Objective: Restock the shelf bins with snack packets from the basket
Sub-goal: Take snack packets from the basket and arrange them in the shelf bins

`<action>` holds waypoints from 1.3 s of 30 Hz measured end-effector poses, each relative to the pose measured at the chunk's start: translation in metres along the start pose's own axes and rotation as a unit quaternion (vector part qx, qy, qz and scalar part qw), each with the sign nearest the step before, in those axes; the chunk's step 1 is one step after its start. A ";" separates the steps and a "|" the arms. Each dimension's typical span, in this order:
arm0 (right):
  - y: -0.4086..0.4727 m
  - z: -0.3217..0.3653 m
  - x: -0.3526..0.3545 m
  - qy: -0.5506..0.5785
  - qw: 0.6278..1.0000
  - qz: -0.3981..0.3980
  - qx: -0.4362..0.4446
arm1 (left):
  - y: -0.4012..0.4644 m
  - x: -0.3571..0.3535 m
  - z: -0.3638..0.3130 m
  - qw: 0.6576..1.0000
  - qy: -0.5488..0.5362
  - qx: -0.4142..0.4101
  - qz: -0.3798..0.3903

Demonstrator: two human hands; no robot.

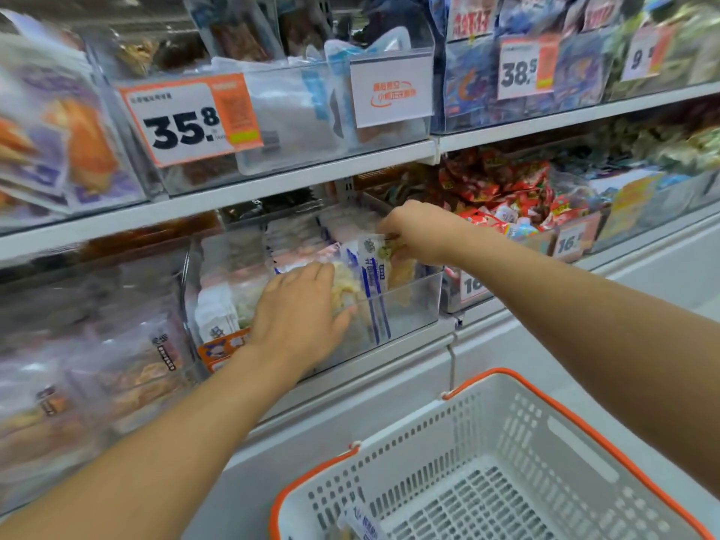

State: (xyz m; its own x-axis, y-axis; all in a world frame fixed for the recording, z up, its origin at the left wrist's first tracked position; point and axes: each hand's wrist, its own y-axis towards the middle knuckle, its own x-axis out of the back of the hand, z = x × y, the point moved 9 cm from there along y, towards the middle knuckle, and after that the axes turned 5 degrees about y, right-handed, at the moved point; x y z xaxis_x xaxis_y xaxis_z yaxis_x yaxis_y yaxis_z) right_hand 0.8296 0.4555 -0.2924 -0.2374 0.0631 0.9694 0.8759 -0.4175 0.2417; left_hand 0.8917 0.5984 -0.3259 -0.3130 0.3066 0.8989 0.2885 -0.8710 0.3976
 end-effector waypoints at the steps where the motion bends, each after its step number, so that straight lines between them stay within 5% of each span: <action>1: 0.002 0.001 -0.006 -0.019 1.000 0.004 0.007 | 0.000 0.000 0.000 1.000 0.001 0.003 0.003; 19: 0.009 0.012 -0.029 -0.133 0.988 -0.047 0.071 | -0.006 0.004 -0.005 1.000 0.022 -0.003 0.000; 24: -0.001 0.004 -0.016 -0.029 0.998 -0.040 0.028 | -0.011 0.015 -0.008 0.998 -0.028 -0.034 -0.047; 28: -0.032 0.014 0.031 0.059 0.973 -0.202 0.093 | -0.020 0.039 -0.017 0.973 -0.143 -0.126 -0.134; 30: -0.061 0.020 0.050 0.127 0.925 -0.333 0.135 | -0.024 0.034 -0.028 0.959 -0.172 -0.206 -0.089; 32: -0.084 0.031 0.038 0.182 0.898 -0.368 0.159 | -0.029 0.013 -0.042 0.949 -0.165 -0.268 0.019; 35: -0.098 0.055 -0.071 0.260 0.937 -0.199 0.123 | -0.052 -0.055 -0.047 0.918 -0.116 -0.271 0.266; 37: -0.115 0.067 -0.200 0.280 0.958 0.055 0.006 | -0.082 -0.109 -0.034 0.859 -0.064 -0.223 0.456; 39: -0.153 0.074 -0.317 0.265 0.916 0.280 -0.108 | -0.106 -0.139 -0.020 0.813 -0.033 -0.185 0.550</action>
State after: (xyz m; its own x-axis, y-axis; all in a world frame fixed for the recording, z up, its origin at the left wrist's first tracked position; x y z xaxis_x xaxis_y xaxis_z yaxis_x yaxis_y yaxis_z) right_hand 0.8017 0.5668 -0.6330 0.0033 -0.6411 0.7674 0.8329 -0.4229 -0.3569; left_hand 0.8867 0.6400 -0.4968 0.0030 -0.7282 0.6854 0.0660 -0.6838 -0.7267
